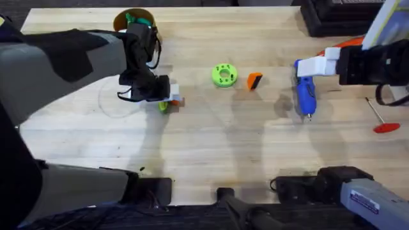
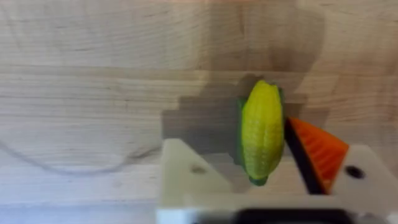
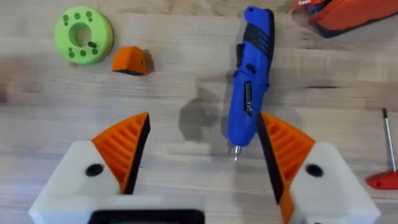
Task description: Pick up the gripper from the table and insert it into the empty holder that is missing its gripper. Then pick up a screw, insert it into the mounting hole, and use the screwdriver to tighten it. Finally, clean up the table by picking up the vegetable and placing it into the bucket.
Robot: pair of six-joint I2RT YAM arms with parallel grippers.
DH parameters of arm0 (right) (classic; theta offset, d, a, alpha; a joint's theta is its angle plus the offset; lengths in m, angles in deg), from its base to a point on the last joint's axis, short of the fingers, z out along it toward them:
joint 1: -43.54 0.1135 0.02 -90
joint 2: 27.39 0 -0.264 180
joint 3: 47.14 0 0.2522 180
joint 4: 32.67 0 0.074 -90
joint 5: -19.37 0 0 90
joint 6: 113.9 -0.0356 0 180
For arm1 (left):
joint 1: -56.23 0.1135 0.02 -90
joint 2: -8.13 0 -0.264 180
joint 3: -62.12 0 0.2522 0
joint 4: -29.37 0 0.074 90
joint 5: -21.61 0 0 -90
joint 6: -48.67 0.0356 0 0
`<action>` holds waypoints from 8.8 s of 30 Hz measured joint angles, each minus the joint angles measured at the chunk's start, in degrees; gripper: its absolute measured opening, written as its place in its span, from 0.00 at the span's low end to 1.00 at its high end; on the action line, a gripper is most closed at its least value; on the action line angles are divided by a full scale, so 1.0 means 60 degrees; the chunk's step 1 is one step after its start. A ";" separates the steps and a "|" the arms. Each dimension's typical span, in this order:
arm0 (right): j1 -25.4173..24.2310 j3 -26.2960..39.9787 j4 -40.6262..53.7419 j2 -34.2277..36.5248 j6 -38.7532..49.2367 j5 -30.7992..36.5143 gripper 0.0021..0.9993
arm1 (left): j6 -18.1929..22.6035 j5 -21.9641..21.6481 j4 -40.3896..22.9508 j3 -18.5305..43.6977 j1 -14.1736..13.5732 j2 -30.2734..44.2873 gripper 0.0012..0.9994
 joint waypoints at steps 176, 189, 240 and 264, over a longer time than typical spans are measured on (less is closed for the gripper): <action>0.0000 0.0000 0.0007 -0.0002 0.0000 0.0000 0.99 | 0.3259 1.1119 0.6105 -0.8473 0.1748 -1.4979 0.99; 0.0000 0.0000 0.0007 0.0000 0.0000 0.0000 0.99 | 0.3261 1.1127 0.6101 -0.8473 0.1748 -1.4979 0.99; 0.2594 0.1727 0.1465 0.0555 -0.1245 -0.0364 0.99 | 0.3287 1.1156 0.6097 -0.8473 0.1748 -1.4979 0.99; 0.4603 0.3479 0.1933 0.4793 -0.1810 0.1124 0.99 | 0.3290 1.1164 0.6094 -0.8473 0.1748 -1.4979 0.99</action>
